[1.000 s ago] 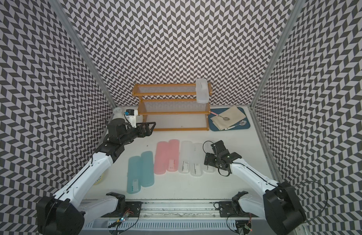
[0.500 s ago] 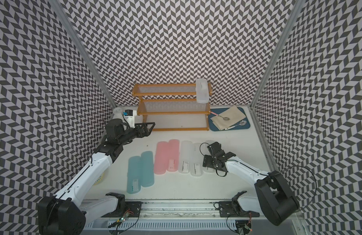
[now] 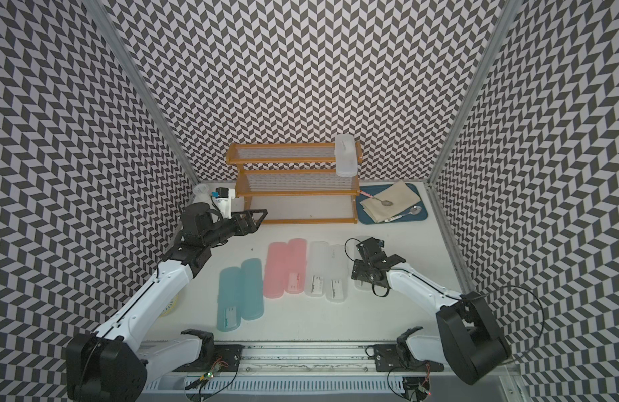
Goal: Place the pencil cases on the shelf according to color
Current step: Pick up the pencil case from the center of the board.
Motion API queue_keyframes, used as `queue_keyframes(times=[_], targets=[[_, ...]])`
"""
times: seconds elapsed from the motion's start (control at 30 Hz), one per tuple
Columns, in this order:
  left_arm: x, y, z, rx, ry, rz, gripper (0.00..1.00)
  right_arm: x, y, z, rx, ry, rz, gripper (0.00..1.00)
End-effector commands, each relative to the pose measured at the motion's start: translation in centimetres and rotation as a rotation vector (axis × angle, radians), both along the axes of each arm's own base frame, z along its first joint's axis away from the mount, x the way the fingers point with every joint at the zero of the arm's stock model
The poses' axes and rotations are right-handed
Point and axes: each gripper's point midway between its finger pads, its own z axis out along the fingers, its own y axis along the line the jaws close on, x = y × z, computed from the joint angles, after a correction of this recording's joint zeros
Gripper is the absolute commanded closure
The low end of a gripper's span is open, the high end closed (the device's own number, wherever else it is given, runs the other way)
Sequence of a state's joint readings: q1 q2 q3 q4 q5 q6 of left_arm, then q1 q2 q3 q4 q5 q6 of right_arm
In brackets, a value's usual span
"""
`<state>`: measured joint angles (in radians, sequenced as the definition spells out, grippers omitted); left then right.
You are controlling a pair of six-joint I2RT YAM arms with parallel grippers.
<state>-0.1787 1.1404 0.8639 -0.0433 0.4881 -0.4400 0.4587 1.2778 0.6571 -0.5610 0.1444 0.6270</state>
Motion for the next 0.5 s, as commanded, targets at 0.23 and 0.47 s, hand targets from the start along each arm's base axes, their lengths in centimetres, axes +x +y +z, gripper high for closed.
queue_keyframes(times=[0.23, 0.47], targets=[[-0.4, -0.1, 1.0, -0.012, -0.040, -0.009, 0.00, -0.9, 1.3, 0.9, 0.055, 0.000, 0.051, 0.05], [-0.4, -0.1, 0.9, -0.008, -0.035, -0.009, 0.01, -1.1, 0.7, -0.1, 0.016, 0.012, 0.033, 0.01]])
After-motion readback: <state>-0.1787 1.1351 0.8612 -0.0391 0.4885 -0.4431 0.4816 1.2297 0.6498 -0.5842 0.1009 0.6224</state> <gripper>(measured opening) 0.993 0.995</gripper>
